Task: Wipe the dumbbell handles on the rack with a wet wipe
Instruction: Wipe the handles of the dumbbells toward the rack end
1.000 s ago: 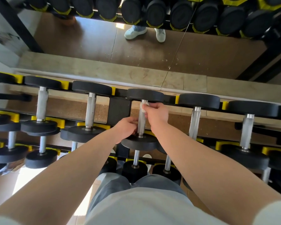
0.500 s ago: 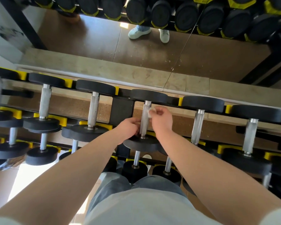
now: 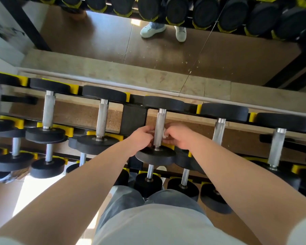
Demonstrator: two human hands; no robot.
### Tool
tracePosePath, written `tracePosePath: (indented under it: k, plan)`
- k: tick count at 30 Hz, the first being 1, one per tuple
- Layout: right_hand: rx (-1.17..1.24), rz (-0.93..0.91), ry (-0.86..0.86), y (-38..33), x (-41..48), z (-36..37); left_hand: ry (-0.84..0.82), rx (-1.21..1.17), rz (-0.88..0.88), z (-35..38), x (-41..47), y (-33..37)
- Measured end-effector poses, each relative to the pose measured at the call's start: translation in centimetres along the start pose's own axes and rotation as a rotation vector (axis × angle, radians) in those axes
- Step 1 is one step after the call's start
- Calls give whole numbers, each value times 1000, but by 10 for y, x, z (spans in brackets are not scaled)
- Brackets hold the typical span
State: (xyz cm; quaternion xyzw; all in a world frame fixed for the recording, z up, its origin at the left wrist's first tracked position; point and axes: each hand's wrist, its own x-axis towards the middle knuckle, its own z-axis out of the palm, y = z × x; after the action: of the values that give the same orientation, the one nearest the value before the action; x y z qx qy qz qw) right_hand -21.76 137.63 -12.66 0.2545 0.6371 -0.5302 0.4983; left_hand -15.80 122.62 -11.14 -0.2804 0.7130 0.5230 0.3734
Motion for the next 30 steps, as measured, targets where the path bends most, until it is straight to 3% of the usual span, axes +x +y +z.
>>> tracePosePath:
  k: [3,5,7,11,13,15,18,20,22,27,30]
  plan:
    - [389,-117,63,-15,11,-4,-10,-23,-10,-1,2,-2]
    - [405,-147,34,-16,15,-6,-4,-61,-22,-1,5,-4]
    - [157,-116,-11,-8,13,-8,10,-102,-26,-1,7,-5]
    - [-607,-18,-132,9,2,-4,3,-132,-47,-2,6,0]
    - [-717,-25,-117,7,2,-1,1,-109,-54,-1,6,1]
    - [-432,-4,-75,2,6,-1,6,-94,-50,-1,6,2]
    - [246,-107,-2,-11,19,-7,42,-145,-47,-2,8,2]
    - [408,-139,-9,-15,23,-10,71,-175,-40,-3,9,1]
    - [272,-120,-51,-12,19,-11,91,-196,-34,-5,10,1]
    - [-458,35,-181,6,4,-11,17,-174,-66,-7,15,-2]
    - [-523,25,-134,7,9,-7,-8,-105,-85,-3,17,-1]
